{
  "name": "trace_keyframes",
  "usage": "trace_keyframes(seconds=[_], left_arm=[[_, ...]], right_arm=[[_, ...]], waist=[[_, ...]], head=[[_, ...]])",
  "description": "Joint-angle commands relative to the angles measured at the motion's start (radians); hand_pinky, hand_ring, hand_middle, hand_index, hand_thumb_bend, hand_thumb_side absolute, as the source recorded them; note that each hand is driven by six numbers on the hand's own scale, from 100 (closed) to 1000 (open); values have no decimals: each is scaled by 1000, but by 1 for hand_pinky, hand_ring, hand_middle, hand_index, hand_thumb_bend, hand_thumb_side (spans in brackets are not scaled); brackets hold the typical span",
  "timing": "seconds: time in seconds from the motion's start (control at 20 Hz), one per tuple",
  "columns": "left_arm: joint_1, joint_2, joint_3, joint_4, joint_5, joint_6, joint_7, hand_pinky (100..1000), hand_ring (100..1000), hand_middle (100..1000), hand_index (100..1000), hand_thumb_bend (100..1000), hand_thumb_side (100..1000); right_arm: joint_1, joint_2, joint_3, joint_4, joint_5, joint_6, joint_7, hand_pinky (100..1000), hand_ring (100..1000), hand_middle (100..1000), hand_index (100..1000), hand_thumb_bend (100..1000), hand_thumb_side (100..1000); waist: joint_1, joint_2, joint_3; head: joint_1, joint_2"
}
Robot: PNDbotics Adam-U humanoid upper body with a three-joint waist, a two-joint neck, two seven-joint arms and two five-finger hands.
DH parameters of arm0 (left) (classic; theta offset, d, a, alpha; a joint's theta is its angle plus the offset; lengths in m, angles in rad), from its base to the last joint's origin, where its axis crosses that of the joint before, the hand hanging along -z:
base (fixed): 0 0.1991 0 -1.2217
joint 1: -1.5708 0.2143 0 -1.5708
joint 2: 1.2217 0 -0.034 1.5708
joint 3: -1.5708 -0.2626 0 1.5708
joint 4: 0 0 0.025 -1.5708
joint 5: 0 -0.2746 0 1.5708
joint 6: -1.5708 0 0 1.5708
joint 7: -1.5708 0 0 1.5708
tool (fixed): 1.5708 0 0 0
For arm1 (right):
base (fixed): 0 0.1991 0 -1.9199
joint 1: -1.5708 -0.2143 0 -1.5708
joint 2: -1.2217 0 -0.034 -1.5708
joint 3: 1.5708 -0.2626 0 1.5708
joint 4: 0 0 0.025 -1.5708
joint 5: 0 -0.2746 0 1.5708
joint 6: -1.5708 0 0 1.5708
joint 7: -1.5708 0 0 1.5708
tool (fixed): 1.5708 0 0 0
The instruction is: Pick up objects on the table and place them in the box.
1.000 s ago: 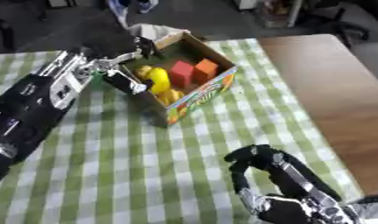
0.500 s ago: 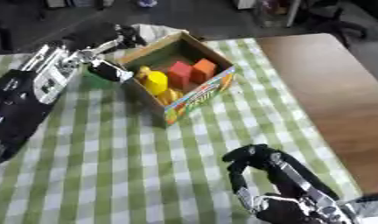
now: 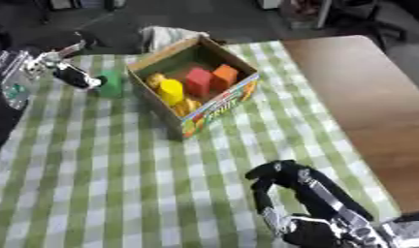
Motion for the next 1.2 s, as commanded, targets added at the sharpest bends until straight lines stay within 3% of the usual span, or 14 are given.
trace_keyframes(seconds=[0.05, 0.4, 0.95, 1.2], left_arm=[[-27, 34, 26, 21, -44, -19, 22, 838, 858, 876, 928, 402, 307], [-34, 38, 34, 31, -65, -27, 68, 846, 872, 893, 942, 390, 299], [-37, 44, 44, 39, -69, 11, 170, 844, 880, 916, 948, 346, 283], [-31, 39, 43, 51, -71, 15, 165, 806, 824, 858, 916, 324, 285]], right_arm=[[-15, -10, -2, -11, 1, -4, 1, 679, 479, 464, 724, 100, 208], [-34, -11, -1, -15, 4, -7, 2, 679, 479, 466, 724, 100, 211], [-67, -16, 2, -20, 11, -11, 6, 679, 478, 467, 722, 100, 213], [-72, -15, 2, -18, 13, -12, 6, 679, 477, 468, 722, 100, 213]], waist=[[1, -3, -4], [11, 30, -19], [32, 86, -52], [37, 94, -61]], head=[[1, 4], [9, -6], [32, -74], [38, -89]])
